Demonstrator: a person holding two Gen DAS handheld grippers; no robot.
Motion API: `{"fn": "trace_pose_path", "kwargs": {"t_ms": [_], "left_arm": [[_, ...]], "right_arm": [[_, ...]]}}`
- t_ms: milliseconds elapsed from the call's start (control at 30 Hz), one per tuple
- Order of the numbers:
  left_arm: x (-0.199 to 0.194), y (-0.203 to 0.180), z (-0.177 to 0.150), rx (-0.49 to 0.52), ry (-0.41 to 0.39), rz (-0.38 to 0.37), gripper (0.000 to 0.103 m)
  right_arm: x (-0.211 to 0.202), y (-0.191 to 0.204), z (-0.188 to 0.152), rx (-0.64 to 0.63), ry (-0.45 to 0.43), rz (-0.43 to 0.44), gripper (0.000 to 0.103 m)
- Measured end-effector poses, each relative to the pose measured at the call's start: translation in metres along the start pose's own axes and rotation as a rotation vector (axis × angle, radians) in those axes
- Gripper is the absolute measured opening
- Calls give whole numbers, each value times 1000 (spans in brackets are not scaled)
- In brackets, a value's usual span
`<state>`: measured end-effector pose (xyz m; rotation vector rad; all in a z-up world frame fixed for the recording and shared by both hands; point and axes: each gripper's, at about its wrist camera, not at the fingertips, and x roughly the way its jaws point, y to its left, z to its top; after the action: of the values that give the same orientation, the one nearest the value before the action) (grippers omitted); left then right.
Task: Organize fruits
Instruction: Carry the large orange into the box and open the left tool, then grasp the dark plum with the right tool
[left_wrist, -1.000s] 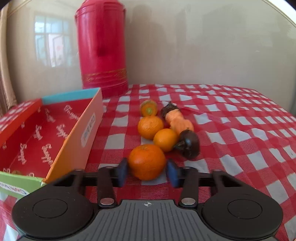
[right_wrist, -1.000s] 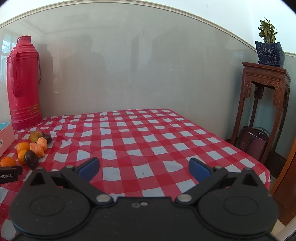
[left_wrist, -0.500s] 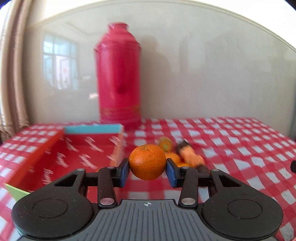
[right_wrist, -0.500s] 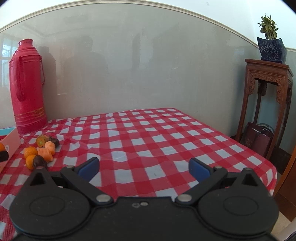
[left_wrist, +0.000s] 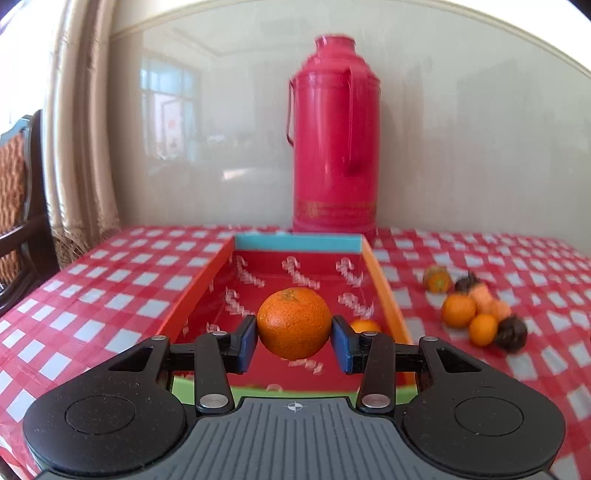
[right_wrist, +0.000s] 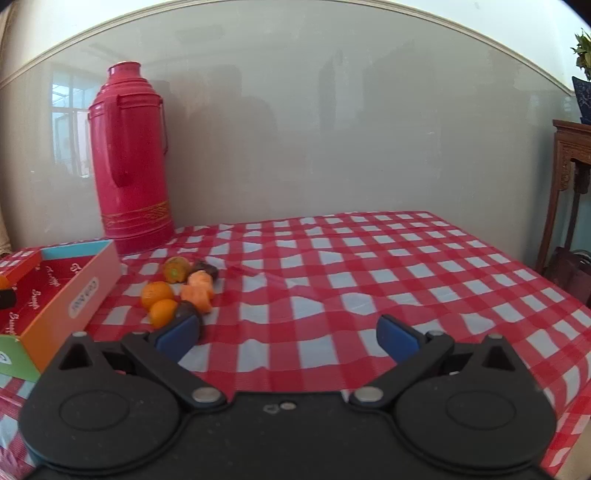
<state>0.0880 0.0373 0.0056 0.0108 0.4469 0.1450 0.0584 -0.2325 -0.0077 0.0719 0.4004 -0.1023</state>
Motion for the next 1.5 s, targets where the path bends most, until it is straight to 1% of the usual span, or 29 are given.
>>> {"fn": "trace_pose_path", "kwargs": {"t_ms": [33, 67, 100, 133, 200, 300, 433, 600, 667, 767, 900, 967, 1067, 1133, 1333, 1400, 1500], "left_arm": [[2, 2, -1, 10, 15, -11, 56], [0, 3, -2, 18, 8, -12, 89], [-5, 3, -4, 27, -26, 9, 103], [-11, 2, -5, 42, -66, 19, 103], [-17, 3, -4, 58, -94, 11, 103], [-17, 8, -4, 49, -88, 16, 103], [-18, 16, -3, 36, -92, 31, 103], [-17, 25, -5, 39, -82, 32, 103], [-18, 28, -6, 40, -72, 22, 103], [-17, 30, -7, 53, -66, 32, 103], [-14, 38, -7, 21, -49, 31, 103], [-13, 43, -7, 4, -45, 36, 103], [-12, 47, -9, 3, -46, 50, 103], [-12, 51, -9, 2, -46, 58, 103], [-11, 66, -10, -26, -39, 71, 103], [-11, 69, -11, -24, -35, 81, 103], [-9, 74, -11, -27, -33, 87, 103]], "right_arm": [[0, 3, 0, 2, 1, 7, 97], [0, 6, 0, 1, -3, 10, 97], [0, 8, 0, 1, -7, 13, 97], [0, 9, 0, 5, -4, 23, 97], [1, 11, -2, 10, 11, 48, 97], [1, 17, -4, -7, 19, 75, 94], [-1, 23, -4, -54, -3, 66, 92], [8, 27, -5, -73, 41, 74, 91], [11, 31, -4, -87, 47, 81, 88], [18, 38, -5, -120, 62, 100, 82], [25, 47, -6, -149, 86, 109, 69], [28, 51, -6, -155, 89, 111, 68], [34, 55, -5, -167, 95, 109, 63], [39, 58, -4, -175, 100, 106, 55], [54, 64, 0, -187, 107, 106, 46], [58, 65, 1, -184, 109, 105, 45], [64, 66, 3, -181, 118, 104, 39]]}}
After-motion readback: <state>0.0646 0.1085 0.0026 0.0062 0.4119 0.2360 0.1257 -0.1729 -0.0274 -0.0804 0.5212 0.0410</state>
